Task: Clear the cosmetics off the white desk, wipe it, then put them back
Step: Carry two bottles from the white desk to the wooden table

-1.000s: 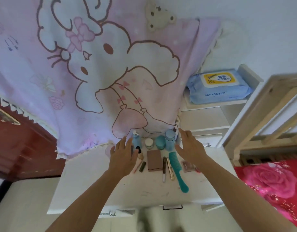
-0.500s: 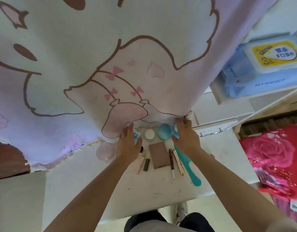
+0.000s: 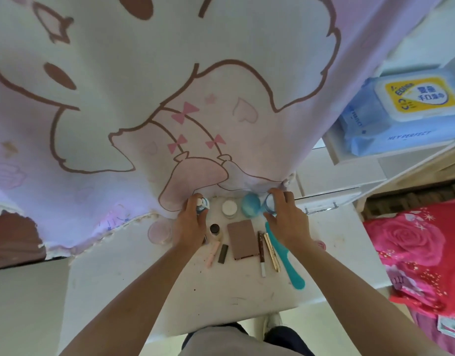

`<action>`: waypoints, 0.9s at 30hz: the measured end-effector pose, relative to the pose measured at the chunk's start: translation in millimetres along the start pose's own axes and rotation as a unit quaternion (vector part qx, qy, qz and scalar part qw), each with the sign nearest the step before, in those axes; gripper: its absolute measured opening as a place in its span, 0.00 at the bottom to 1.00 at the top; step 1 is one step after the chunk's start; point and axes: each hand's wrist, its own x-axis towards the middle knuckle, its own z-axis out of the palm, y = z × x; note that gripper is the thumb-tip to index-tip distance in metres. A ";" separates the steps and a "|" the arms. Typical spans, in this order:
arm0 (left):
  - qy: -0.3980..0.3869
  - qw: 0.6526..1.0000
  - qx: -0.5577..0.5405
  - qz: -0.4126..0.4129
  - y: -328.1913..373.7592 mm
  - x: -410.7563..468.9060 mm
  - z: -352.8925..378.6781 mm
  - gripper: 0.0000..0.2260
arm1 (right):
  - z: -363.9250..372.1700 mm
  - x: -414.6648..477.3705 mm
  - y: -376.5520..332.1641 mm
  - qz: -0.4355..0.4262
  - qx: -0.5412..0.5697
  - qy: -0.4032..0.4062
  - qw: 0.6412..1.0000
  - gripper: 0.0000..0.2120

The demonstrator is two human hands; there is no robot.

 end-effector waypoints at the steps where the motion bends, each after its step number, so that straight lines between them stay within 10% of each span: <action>1: 0.010 1.000 0.001 0.007 2.0 -5.1 -4.3 0.14 | -5.0 -2.4 -0.2 -0.011 0.002 0.005 1.000 0.24; 14: 0.237 0.964 -0.118 -0.027 11.8 -172.3 -47.1 0.11 | -30.0 -66.6 -27.5 -0.197 0.070 0.036 0.977 0.27; 27: 0.406 0.885 -0.106 -0.204 -125.0 -415.7 -163.7 0.10 | 23.6 -250.6 -248.8 -0.413 0.150 -0.078 0.895 0.28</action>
